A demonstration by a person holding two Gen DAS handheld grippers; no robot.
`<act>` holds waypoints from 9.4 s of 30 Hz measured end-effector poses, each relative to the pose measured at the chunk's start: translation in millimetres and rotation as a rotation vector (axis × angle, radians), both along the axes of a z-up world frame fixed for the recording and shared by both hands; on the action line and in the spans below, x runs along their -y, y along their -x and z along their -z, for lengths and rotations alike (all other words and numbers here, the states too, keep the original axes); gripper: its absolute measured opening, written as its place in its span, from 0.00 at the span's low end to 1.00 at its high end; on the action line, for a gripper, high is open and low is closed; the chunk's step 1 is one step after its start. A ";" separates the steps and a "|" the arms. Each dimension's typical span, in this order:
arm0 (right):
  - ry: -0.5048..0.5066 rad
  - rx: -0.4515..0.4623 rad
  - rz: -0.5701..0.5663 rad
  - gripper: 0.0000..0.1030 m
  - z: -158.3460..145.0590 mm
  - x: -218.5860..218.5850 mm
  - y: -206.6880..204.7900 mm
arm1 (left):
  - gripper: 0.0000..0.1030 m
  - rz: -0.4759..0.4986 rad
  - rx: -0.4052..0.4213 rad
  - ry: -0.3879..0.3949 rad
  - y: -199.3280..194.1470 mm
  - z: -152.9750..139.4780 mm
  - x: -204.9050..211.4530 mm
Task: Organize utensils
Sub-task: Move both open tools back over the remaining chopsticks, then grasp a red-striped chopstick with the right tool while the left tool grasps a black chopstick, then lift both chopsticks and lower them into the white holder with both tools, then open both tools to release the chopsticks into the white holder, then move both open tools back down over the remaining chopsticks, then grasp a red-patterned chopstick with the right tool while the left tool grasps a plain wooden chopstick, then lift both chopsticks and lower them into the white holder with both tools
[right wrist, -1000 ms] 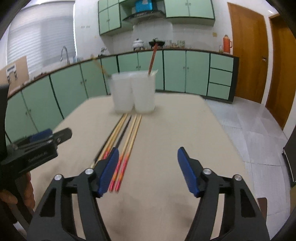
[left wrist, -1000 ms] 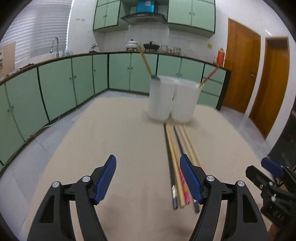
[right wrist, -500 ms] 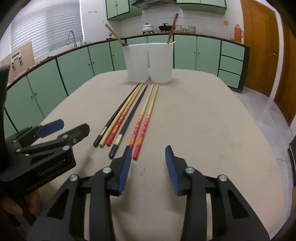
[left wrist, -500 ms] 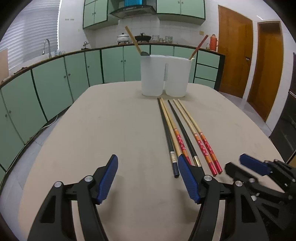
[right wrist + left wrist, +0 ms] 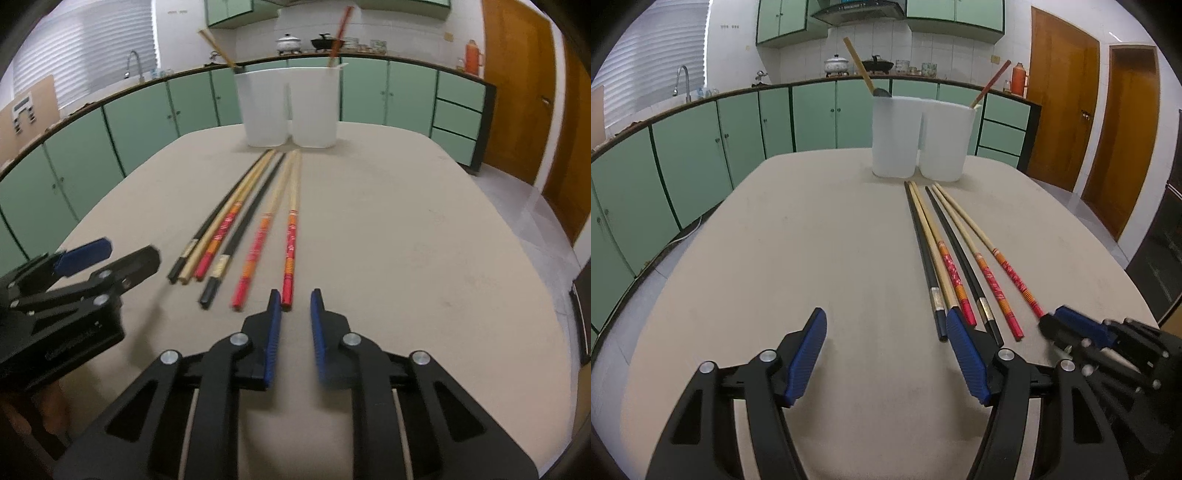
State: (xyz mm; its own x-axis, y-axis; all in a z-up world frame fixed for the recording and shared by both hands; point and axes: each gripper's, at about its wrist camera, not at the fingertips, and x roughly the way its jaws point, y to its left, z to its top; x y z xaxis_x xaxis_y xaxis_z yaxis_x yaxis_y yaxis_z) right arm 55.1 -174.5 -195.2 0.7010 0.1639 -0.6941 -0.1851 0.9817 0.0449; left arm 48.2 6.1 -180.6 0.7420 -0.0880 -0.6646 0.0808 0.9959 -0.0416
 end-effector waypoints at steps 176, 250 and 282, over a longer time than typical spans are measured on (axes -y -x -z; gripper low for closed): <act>0.022 0.013 -0.045 0.45 -0.6 -24.7 0.9 | 0.68 -0.033 -0.012 0.043 1.0 -7.2 -42.5; -0.042 -0.002 0.008 0.05 -1.6 20.6 -9.3 | 0.07 0.048 -0.066 0.045 -16.5 3.6 16.6; -0.190 0.261 -0.106 0.05 -181.6 47.2 -46.5 | 0.06 0.093 0.292 0.098 -34.8 -172.1 6.9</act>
